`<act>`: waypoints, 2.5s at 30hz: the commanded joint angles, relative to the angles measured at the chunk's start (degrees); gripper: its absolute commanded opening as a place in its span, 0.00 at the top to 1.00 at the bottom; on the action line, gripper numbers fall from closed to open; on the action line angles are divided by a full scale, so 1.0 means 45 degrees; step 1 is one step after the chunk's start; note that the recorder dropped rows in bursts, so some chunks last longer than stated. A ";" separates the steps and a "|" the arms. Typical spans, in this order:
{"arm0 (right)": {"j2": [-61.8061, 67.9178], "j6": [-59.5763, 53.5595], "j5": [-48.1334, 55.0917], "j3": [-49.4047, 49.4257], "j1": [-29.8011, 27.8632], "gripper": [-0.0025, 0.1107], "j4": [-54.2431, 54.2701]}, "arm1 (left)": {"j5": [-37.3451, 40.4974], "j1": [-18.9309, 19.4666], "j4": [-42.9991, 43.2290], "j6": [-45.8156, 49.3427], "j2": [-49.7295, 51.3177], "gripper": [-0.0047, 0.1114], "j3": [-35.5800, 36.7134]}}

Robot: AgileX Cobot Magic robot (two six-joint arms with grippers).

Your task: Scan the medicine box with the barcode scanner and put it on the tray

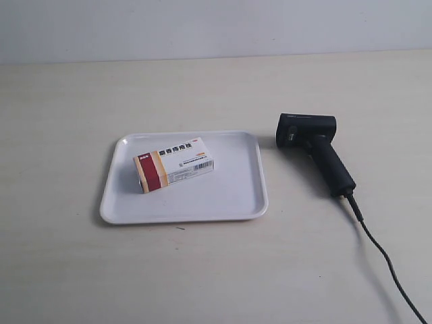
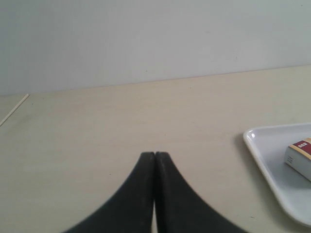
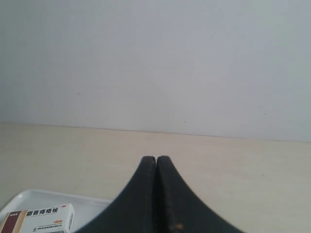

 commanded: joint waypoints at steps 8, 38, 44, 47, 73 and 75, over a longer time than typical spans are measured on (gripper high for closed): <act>-0.0027 0.0029 -0.0119 0.0055 0.0010 0.98 -0.0019 | 0.0003 0.0043 -0.0133 0.0043 -0.0088 0.94 0.0020; -0.4427 0.3372 -0.0454 0.5270 -0.1101 0.98 -0.1733 | 0.0003 0.0043 -0.0133 0.0043 -0.0088 0.94 0.0020; -0.6247 0.3372 -0.0116 0.5270 -0.3854 0.98 -0.1791 | 0.0003 0.0043 -0.0133 0.0043 -0.0088 0.94 0.0020; -0.6411 0.2690 0.0488 0.5270 -0.4059 0.98 -0.2166 | 0.0003 0.0043 -0.0133 0.0043 -0.0088 0.94 0.0020; -0.6411 0.2689 0.0484 0.5270 -0.4059 0.98 -0.2107 | 0.0003 0.0043 -0.0133 0.0043 -0.0088 0.94 0.0020; -0.6411 0.2689 0.0484 0.5270 -0.4059 0.98 -0.2107 | 0.0003 0.0043 -0.0133 0.0043 -0.0088 0.94 0.0020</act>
